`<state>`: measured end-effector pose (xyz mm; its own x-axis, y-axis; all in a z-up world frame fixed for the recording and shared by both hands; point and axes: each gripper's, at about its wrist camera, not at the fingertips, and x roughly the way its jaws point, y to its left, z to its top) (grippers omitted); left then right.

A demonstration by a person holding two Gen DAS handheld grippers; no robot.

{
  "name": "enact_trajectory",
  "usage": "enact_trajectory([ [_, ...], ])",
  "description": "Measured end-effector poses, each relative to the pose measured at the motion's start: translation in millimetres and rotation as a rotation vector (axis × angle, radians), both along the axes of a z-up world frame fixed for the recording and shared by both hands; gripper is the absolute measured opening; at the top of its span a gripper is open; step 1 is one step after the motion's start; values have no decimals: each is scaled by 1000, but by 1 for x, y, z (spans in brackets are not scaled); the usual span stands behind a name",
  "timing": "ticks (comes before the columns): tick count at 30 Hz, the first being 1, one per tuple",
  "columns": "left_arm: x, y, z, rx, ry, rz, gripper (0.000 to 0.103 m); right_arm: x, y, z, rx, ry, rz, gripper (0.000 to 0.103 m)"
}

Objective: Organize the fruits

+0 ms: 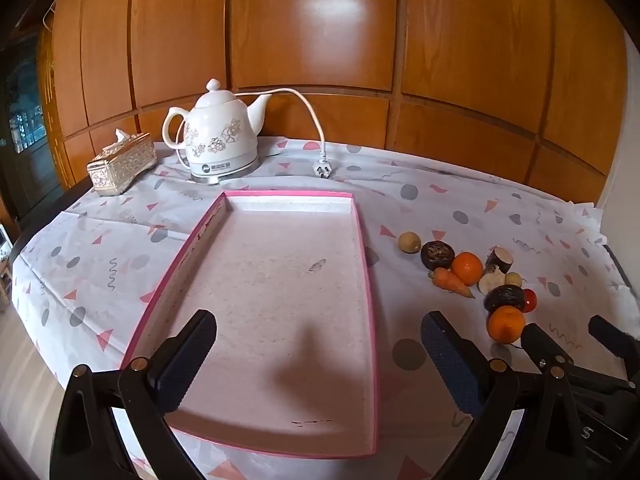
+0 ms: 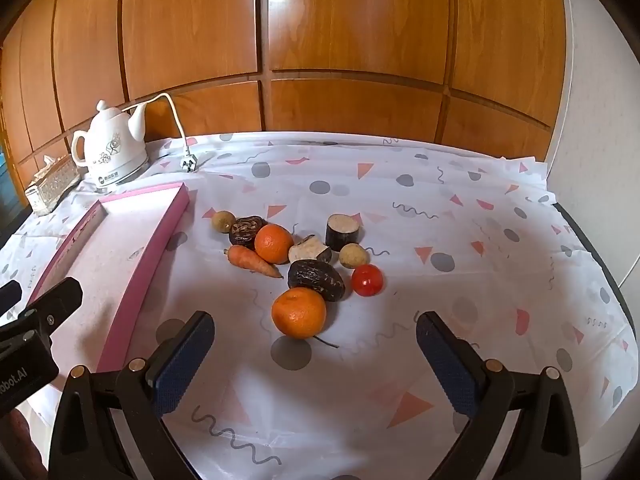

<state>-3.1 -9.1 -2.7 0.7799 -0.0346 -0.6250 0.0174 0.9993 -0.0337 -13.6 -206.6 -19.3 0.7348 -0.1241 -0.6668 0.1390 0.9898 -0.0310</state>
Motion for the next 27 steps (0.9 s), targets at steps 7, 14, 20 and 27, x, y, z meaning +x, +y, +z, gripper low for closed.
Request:
enact_trajectory([
  [7,1,-3,-1,-9,16,-16,103,0,-4,-2,12,0,-9,103],
  [14,-1,-9,-2,-6,15,-43,103,-1,-6,-2,7,-5,-10,103],
  [20,-2,-11,-2,-10,15,-53,103,-1,-8,-2,13,-2,-16,103],
  [27,-3,-14,-3,-11,18,-64,103,-1,-11,-2,17,-1,-19,103],
])
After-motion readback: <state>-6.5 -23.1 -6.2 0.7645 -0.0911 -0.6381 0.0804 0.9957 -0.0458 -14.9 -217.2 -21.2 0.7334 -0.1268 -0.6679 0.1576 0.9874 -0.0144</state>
